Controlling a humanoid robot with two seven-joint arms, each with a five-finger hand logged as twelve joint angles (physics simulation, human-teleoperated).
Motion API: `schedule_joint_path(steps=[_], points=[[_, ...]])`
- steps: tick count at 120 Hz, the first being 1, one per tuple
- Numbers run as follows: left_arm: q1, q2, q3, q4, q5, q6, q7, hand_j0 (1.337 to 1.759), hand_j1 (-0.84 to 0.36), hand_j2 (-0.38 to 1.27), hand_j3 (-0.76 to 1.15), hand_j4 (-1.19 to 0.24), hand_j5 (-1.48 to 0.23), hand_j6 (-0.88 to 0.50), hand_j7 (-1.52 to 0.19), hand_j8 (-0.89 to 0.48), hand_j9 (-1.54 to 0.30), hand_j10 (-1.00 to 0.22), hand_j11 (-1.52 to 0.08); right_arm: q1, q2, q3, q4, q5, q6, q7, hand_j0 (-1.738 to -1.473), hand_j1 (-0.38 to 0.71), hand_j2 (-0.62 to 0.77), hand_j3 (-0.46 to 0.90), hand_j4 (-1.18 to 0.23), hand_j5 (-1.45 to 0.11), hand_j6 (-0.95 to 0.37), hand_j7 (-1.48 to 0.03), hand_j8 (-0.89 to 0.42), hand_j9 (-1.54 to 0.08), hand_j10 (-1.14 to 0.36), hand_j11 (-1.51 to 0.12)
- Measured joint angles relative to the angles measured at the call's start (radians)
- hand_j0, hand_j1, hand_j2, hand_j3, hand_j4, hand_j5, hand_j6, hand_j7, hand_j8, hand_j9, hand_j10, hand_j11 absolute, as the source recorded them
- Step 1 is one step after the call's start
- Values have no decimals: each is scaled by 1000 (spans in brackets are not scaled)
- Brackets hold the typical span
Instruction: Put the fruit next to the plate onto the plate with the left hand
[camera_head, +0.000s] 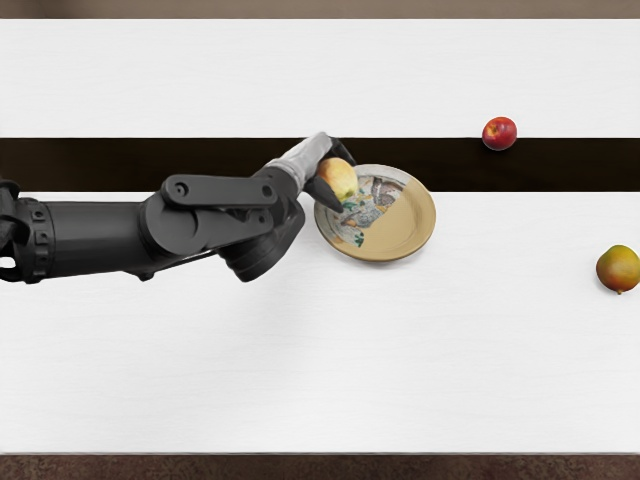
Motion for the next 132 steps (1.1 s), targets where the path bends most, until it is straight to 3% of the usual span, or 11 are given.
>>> schedule_joint_path(steps=[38,63,85,99,114,132], points=[[8,0,-6,-7,-2,-11,-1,1658,-188,138,0,-462,-604,-387,-601,-435,-602,-464,-601,0,0,0,0,0,0,0,-1658,-324,-4,0,-20,-26,-20,-26,-20,-26,-20,-26],[24,0,-16,-9,-3,-12,-2,1658,113,57,0,-202,-264,-175,-263,-192,-263,-203,-263,0,0,0,0,0,0,0,-1658,-324,-4,0,-20,-26,-20,-26,-20,-26,-20,-26],[23,1,-16,-9,-18,-12,0,1658,251,24,0,-84,-110,-73,-109,-80,-109,-84,-109,0,0,0,0,0,0,0,-1658,-324,-4,0,-20,-26,-20,-26,-20,-26,-20,-26],[11,143,-26,-20,-31,-79,1,1658,294,14,0,-48,-62,-42,-62,-46,-62,-48,-62,0,0,0,0,0,0,0,-1658,-324,-4,0,-20,-26,-20,-26,-20,-26,-20,-26],[5,367,-82,-56,-35,-308,3,1658,319,8,0,-25,-34,-22,-34,-24,-34,-25,-34,0,0,0,0,0,0,0,-1658,-324,-4,0,-20,-26,-20,-26,-20,-26,-20,-26],[5,501,-150,-92,-36,-528,3,1658,335,4,0,-12,-16,-11,-16,-12,-16,-13,-16,0,0,0,0,0,0,0,-1658,-324,-4,0,-20,-26,-20,-26,-20,-26,-20,-26]])
